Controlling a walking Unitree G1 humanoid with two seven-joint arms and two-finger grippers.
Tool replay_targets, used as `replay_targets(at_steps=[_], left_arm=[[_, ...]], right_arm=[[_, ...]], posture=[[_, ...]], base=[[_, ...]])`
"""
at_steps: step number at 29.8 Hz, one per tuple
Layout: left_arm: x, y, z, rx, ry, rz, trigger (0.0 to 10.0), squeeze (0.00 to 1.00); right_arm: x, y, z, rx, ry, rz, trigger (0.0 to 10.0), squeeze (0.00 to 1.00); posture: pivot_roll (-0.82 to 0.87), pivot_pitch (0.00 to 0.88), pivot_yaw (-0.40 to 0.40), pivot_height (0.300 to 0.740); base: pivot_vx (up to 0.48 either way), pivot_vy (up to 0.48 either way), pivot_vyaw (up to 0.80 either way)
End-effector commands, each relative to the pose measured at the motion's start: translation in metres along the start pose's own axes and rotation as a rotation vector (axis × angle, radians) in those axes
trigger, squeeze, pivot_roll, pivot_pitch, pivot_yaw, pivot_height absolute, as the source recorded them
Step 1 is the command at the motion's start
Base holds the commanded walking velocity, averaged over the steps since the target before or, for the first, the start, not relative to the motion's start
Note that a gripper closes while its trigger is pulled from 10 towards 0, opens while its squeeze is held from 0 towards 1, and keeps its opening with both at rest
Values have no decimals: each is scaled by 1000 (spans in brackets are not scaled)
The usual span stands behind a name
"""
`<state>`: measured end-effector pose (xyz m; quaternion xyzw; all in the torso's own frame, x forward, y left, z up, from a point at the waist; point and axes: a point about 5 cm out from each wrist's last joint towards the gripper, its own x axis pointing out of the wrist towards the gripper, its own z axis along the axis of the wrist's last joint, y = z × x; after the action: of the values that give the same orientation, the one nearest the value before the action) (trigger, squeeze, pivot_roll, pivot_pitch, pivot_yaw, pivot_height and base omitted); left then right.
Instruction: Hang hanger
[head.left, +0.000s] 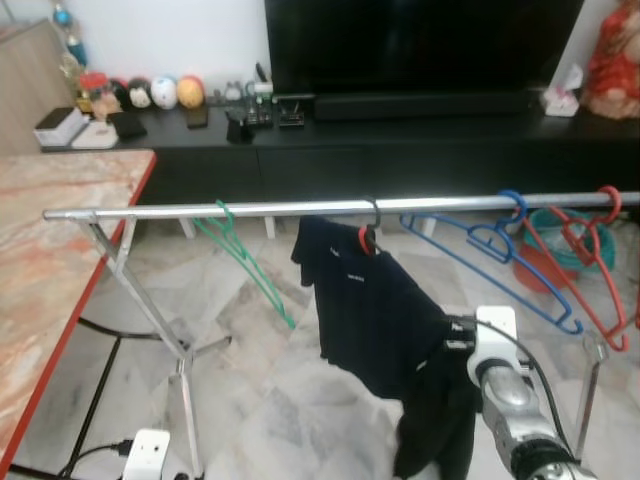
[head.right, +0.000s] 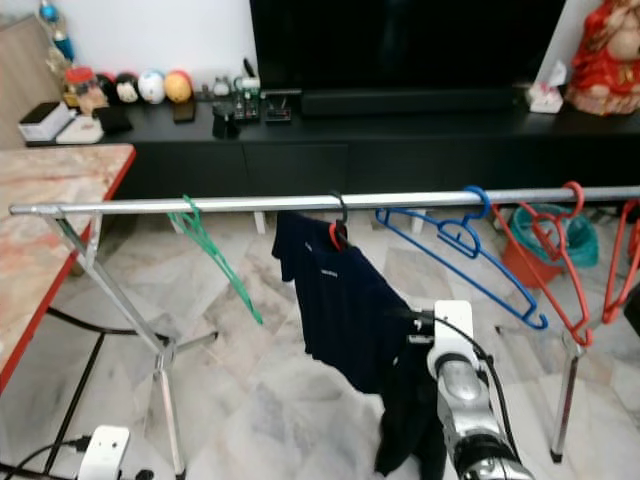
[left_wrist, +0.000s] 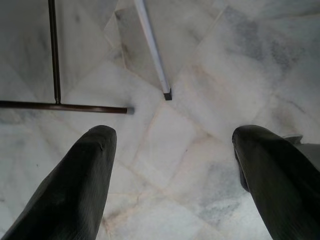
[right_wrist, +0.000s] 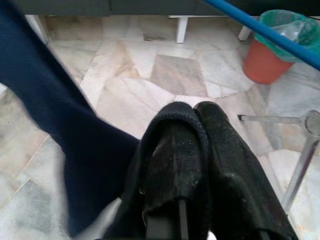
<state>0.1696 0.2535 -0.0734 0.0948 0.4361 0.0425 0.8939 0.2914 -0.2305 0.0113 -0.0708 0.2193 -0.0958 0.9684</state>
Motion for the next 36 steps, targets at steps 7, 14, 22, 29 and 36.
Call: replay_targets(at_steps=[7,14,22,29,36], left_arm=[[0,-3,0,6,2,1,10000,0],[0,-2,-2,1,1,3,10000,0],[0,-1,-1,0,-11,30,10000,0],[4,17,39,-70,-182,131,10000,0],[-9,36,118,-77,-594,210,10000,0]], right_arm=[[2,-6,7,1,-33,-7,10000,0],[2,-5,8,-3,-34,3,10000,0],[2,-5,7,-9,-29,20,10000,0],[2,-2,7,-12,-31,45,10000,0],[1,-3,3,-21,-20,61,10000,0]], posture=[[-5,0,34,740],[-6,0,29,740],[-4,0,23,740],[-2,0,16,740],[13,0,7,740]], base=[[0,-454,0],[0,-449,0],[0,-134,0],[0,0,0],[0,0,0]])
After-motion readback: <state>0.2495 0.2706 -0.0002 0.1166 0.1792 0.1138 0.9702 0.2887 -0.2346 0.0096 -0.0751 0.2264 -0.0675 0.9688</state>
